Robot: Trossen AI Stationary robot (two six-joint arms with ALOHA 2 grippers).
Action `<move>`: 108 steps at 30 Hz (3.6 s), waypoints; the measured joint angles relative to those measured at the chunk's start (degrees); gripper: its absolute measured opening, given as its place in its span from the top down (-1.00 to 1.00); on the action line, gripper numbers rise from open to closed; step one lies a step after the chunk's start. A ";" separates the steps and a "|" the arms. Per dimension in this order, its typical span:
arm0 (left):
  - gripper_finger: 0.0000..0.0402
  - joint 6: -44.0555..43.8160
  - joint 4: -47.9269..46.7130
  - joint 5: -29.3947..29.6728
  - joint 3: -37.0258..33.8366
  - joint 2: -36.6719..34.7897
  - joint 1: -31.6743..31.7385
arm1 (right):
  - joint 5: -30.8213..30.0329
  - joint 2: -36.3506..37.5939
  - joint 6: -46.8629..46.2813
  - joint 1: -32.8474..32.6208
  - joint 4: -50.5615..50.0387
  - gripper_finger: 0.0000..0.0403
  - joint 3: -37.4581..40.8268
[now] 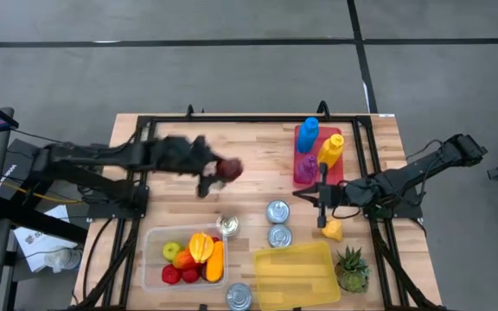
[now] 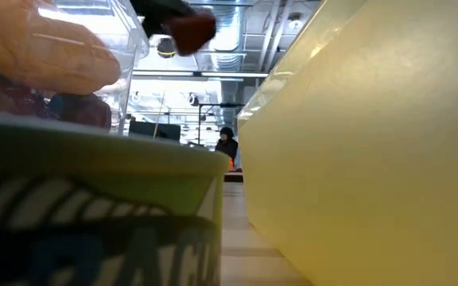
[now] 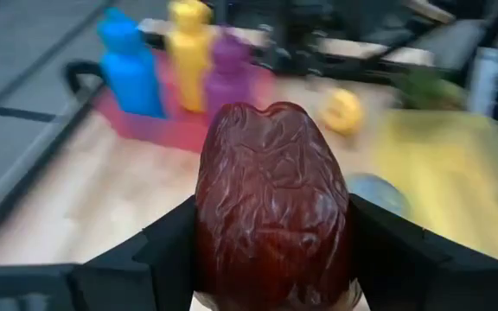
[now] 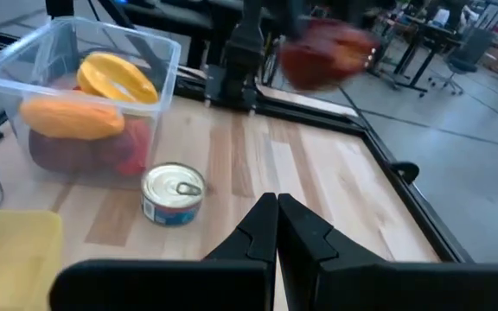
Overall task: Pick & Place Food Item
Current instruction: Put the red apple into the transparent bin, then put the yellow pear into the transparent bin
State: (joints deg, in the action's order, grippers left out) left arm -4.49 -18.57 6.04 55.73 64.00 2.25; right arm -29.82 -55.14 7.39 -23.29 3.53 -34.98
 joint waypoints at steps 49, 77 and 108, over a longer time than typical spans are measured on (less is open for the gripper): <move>-0.77 -24.69 -29.67 -1.23 -7.84 -1.09 -45.60 | 4.46 -14.56 -16.34 -3.21 -10.50 0.96 -9.47; -0.86 -12.12 -13.17 13.66 -7.77 -15.75 -45.56 | 15.69 -35.14 -55.49 -8.03 -81.64 -0.38 -42.86; -0.86 -1.73 5.18 23.09 -16.03 -14.38 -43.92 | 27.03 -21.47 -66.83 -7.89 -55.72 -0.38 -8.66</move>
State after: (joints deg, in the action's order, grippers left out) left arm -6.22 -13.39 29.12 39.70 49.63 -41.67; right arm -2.80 -76.61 -59.44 -31.18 -52.19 -43.64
